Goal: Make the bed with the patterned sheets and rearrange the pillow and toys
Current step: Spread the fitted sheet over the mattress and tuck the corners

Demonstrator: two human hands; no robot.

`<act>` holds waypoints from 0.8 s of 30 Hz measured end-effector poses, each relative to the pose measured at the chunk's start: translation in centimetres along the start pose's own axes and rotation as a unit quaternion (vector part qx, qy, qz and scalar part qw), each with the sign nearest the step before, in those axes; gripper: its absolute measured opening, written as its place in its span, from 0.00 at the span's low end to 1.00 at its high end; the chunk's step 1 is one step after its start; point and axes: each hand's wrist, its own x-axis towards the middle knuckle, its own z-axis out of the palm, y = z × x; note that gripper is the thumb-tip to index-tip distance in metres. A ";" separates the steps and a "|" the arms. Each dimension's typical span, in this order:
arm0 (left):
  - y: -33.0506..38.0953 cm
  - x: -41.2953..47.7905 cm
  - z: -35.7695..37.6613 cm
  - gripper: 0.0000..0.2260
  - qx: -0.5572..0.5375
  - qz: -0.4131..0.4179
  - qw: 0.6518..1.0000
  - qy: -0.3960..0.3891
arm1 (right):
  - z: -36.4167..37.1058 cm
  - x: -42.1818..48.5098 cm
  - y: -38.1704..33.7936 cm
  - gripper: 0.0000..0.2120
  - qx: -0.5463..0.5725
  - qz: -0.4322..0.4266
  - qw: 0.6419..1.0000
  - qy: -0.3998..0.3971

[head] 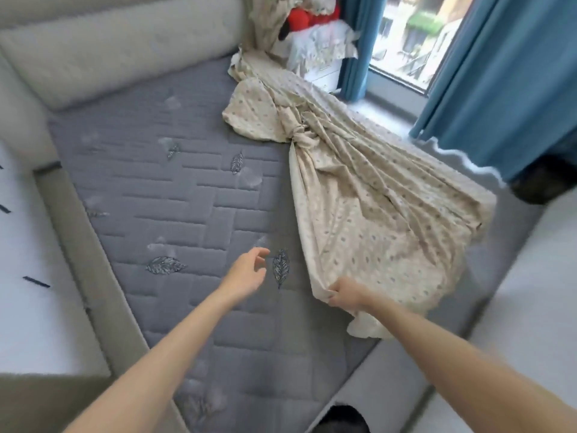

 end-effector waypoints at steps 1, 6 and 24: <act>-0.6 -0.5 -0.3 0.20 0.013 0.015 1.000 -0.011 | 1.2 -1.0 -0.5 0.17 -0.002 0.003 1.000 0.004; -3.6 -4.4 -1.4 0.27 0.093 0.089 0.988 -0.087 | 7.6 -6.8 -3.0 0.14 -0.026 0.043 0.998 0.034; -0.9 -5.4 2.2 0.41 0.397 0.210 0.881 -0.152 | 13.2 -21.0 -3.4 0.15 0.067 0.119 0.985 0.107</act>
